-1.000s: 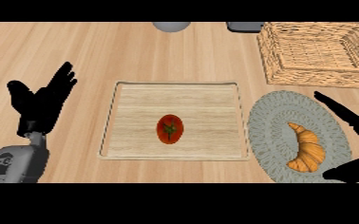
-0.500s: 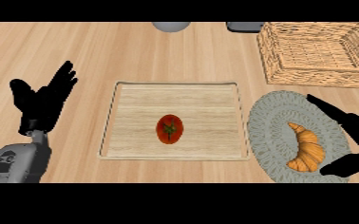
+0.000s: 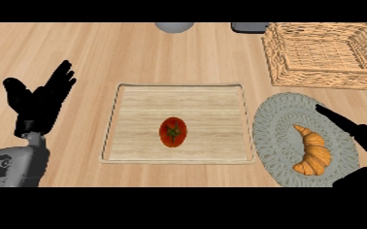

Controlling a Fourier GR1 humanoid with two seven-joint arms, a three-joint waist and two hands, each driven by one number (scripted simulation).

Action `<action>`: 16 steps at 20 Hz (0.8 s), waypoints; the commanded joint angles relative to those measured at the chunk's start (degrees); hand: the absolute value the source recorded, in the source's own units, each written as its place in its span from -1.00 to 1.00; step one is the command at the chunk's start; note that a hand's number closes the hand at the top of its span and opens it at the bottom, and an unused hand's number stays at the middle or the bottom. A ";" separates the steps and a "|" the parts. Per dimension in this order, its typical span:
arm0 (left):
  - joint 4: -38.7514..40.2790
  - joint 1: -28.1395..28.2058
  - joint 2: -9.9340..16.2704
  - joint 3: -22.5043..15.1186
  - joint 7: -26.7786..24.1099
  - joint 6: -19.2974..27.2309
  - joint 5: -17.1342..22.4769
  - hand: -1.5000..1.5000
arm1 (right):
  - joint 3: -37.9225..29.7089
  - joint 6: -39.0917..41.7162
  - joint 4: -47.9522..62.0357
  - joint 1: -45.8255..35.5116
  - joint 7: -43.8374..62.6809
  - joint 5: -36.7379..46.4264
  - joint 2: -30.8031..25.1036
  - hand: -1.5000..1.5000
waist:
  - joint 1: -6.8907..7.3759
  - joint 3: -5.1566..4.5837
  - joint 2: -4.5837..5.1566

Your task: Pick the croissant from the placemat and place it in the basket

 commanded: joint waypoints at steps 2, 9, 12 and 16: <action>-3.00 0.65 -0.12 0.86 1.86 -0.50 -0.54 0.00 | 2.60 -2.39 1.09 0.94 -2.60 2.81 2.38 -1.00 | 0.15 0.01 0.00; 0.50 1.71 -2.40 1.48 -2.54 -1.64 -1.76 0.00 | 0.31 -2.78 -0.04 1.94 -2.56 4.50 0.61 -1.00 | 0.01 0.00 0.01; -0.04 -1.20 -1.83 1.78 1.74 -1.36 -1.54 0.00 | 3.19 -7.56 2.77 -0.96 0.30 8.55 4.04 -1.00 | 0.13 0.01 0.03; -3.60 1.21 -2.01 1.85 1.66 -2.44 -1.91 0.00 | 4.04 -8.60 -0.13 2.99 -0.58 9.53 5.58 -1.00 | 0.09 0.00 -0.01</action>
